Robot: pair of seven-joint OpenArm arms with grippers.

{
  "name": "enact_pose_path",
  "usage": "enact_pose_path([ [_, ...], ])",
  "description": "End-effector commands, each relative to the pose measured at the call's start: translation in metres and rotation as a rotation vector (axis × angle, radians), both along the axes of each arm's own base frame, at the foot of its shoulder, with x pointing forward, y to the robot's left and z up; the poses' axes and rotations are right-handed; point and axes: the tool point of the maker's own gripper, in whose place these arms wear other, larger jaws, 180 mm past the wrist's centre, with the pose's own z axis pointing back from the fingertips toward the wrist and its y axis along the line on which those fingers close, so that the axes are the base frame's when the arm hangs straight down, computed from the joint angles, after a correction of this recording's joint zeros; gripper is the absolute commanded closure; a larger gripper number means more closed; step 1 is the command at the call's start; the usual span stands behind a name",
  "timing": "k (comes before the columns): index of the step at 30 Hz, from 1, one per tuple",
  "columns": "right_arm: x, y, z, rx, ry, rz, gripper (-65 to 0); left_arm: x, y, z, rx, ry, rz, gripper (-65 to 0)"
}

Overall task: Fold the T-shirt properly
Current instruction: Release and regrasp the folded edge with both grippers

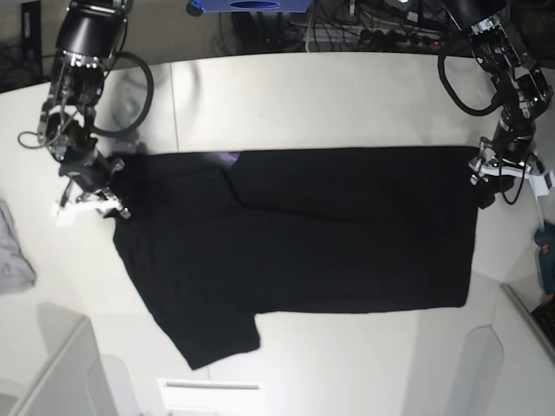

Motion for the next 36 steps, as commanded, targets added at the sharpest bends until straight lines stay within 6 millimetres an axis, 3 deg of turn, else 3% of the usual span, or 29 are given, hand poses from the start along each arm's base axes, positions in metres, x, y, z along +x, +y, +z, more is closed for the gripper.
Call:
enact_pose_path([
  [1, 0.002, -0.005, 0.016, -0.007, -0.053, -0.042, -20.3, -0.004, 0.010, 0.014, 0.032, -0.036, 0.013, -36.9],
  [6, -0.038, -0.020, 0.014, -0.057, -0.026, -0.187, -20.7, -0.036, 0.018, 0.013, 0.072, -0.014, 0.024, -36.9],
  [9, -0.059, -0.022, 0.003, -0.043, 0.036, -0.241, -20.9, -0.052, 0.020, 0.010, 0.097, 0.005, -0.001, -36.9],
  [11, -0.070, -0.018, -0.003, -0.030, 0.061, -0.254, -21.2, -0.064, 0.027, 0.009, 0.114, 0.017, 0.004, -36.9],
  [16, -0.086, -0.009, -0.020, 0.000, 0.101, -0.289, -29.6, -0.087, 0.036, 0.006, 0.131, 0.035, 0.029, -36.9],
  [18, -0.093, -0.013, -0.026, -0.010, 0.103, -0.326, -29.9, -0.091, 0.036, 0.004, 0.128, 0.044, 0.031, -36.9],
  [27, -0.089, -0.021, -0.059, 0.000, 0.169, -0.361, -30.8, -0.104, 0.039, -0.017, 0.083, 0.091, 0.053, -36.9],
  [36, -0.071, -0.026, -0.057, 0.001, 0.153, -0.358, -30.8, -0.103, 0.042, -0.044, 0.008, 0.115, 0.092, -36.9],
])
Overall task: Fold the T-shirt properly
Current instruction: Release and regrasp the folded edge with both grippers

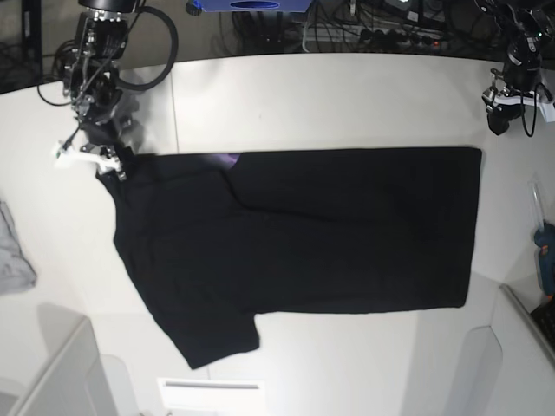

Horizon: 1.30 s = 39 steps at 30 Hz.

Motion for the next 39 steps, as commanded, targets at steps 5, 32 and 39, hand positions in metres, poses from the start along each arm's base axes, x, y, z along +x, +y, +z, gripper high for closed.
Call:
enact_pose_path([
  [5, 0.000, 0.001, -0.010, 0.015, 0.030, 0.008, -30.2, 0.020, -0.014, -0.007, -0.031, -0.019, -0.051, -36.5],
  [32, -0.004, -0.003, -0.022, 0.008, 0.046, 0.042, -29.6, 0.082, -0.042, -0.039, -0.108, -0.003, -0.104, -22.7],
  [39, 0.001, -0.006, -0.017, -0.015, 0.007, 0.042, -0.6, 0.081, -0.047, -0.042, -0.111, 0.012, -0.125, 0.0],
])
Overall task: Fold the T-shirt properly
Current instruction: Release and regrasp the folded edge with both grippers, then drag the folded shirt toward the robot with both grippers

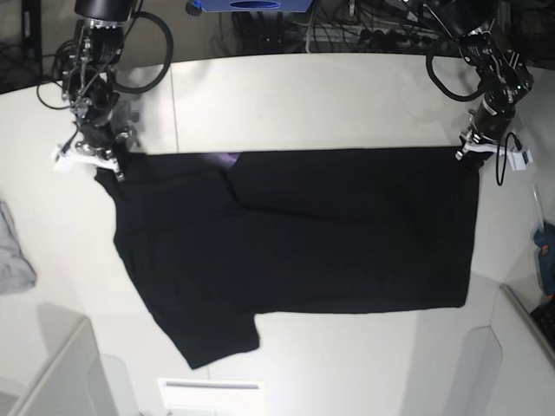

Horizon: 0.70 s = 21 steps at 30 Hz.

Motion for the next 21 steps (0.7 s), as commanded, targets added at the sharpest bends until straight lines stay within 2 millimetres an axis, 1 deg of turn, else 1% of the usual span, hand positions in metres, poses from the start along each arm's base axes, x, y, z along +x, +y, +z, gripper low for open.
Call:
enact_pose_path([
  [1, -0.002, 0.001, -0.002, -0.002, 0.011, 0.017, 0.0, -0.003, -0.007, -0.005, 0.007, 0.046, -0.044, 0.0],
  [2, -0.001, -0.001, 0.000, -0.008, 0.000, 0.014, 0.0, -0.001, -0.011, -0.006, 0.009, 0.049, -0.061, 0.0],
  [3, -0.002, -0.001, 0.000, -0.008, -0.001, 0.008, 0.0, -0.006, -0.013, -0.008, 0.013, 0.063, -0.073, 0.0],
  [7, -0.012, -0.001, 0.001, -0.014, 0.004, 0.010, 0.0, -0.016, -0.010, -0.004, 0.050, 0.079, -0.096, 0.0],
  [14, -0.027, 0.000, 0.016, -0.044, -0.015, 0.028, 0.0, -0.036, -0.008, 0.002, 0.094, 0.099, -0.117, 0.0],
  [19, -0.038, 0.001, 0.022, -0.058, -0.016, 0.037, 0.0, -0.047, -0.008, 0.008, 0.127, 0.109, -0.136, 0.0],
  [21, -0.042, 0.001, 0.026, -0.065, -0.018, 0.043, 0.0, -0.055, -0.008, 0.010, 0.139, 0.120, -0.145, 0.0],
])
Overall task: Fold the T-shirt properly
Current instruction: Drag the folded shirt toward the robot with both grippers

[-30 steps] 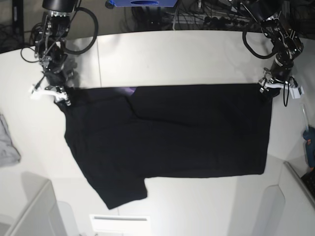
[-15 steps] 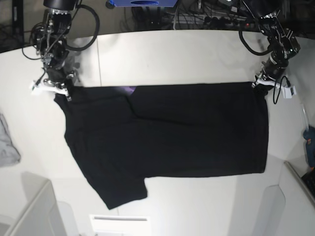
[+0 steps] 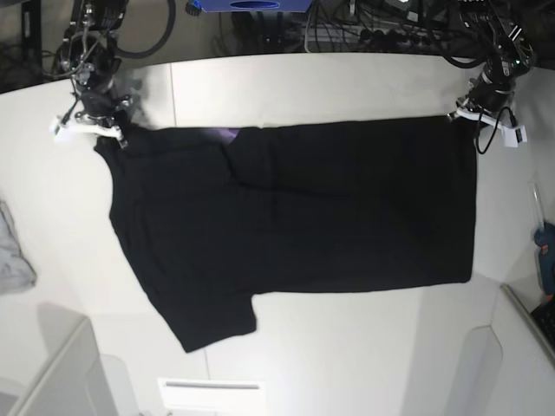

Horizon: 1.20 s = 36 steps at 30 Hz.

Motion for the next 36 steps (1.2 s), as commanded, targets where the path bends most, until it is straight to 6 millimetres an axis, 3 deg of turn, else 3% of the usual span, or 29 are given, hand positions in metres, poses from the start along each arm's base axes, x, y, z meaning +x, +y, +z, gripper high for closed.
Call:
enact_pose_path([
  [1, 0.003, -0.005, 0.011, -0.023, -0.033, -0.001, 0.0, -0.004, 0.004, 0.004, 0.024, 0.011, -0.013, 0.0],
  [11, -0.031, -0.025, 0.023, -0.076, -0.009, -0.031, 0.0, -0.035, 0.009, 0.003, 0.059, 0.075, -0.042, 0.0],
  [19, -0.056, -0.021, 0.024, -0.085, 0.028, -0.016, 0.0, -0.049, 0.007, 0.015, 0.098, 0.086, -0.074, 0.0],
  [26, -0.080, -0.015, 0.021, -0.077, 0.068, -0.020, 0.0, -0.070, 0.007, 0.009, 0.099, 0.132, -0.076, 0.0],
  [36, -0.089, -0.014, 0.017, -0.076, 0.092, -0.020, 0.0, -0.081, 0.008, 0.006, 0.103, 0.162, -0.078, 0.0],
])
